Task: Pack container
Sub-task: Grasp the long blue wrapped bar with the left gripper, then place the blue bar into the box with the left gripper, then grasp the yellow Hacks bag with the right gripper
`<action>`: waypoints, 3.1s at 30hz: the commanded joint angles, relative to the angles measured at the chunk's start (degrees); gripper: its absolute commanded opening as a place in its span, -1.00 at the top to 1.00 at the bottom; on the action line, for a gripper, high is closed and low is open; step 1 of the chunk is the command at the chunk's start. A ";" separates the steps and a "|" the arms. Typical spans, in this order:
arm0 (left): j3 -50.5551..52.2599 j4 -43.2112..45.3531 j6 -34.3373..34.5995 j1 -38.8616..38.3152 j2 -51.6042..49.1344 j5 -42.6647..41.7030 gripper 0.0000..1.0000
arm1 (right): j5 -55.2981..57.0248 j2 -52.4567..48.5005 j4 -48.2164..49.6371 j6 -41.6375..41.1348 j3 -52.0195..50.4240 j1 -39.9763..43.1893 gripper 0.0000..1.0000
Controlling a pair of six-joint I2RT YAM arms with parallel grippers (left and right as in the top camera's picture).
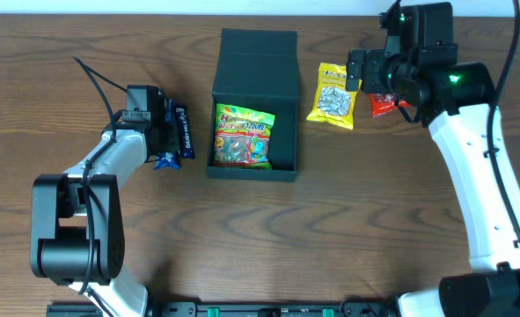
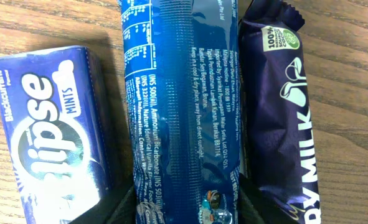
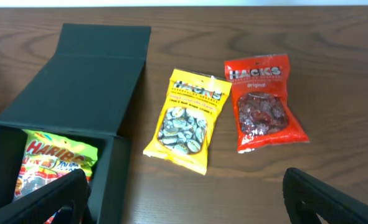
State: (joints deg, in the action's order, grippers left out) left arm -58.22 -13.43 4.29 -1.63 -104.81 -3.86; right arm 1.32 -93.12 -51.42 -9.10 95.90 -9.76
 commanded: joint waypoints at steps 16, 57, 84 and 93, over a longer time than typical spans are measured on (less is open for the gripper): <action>-17.09 -13.29 -0.02 0.00 -0.04 0.00 0.82 | 0.85 0.11 2.38 -0.28 0.00 5.57 -0.98; -29.83 -19.54 26.43 -35.76 -0.66 5.01 -0.90 | 0.81 0.11 0.59 -5.90 0.00 20.09 -0.98; -33.66 -28.15 14.27 -10.23 13.16 14.34 -0.90 | 3.63 -33.22 23.34 -12.13 -2.93 -3.10 -0.68; -33.66 -28.76 13.62 -10.27 13.16 14.34 -0.90 | 12.20 -36.54 19.74 -15.74 -2.91 -5.92 0.42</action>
State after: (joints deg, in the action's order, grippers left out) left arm -91.72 -42.04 19.03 -12.05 -91.39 10.66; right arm 11.73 -127.61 -30.20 -23.09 93.32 -15.09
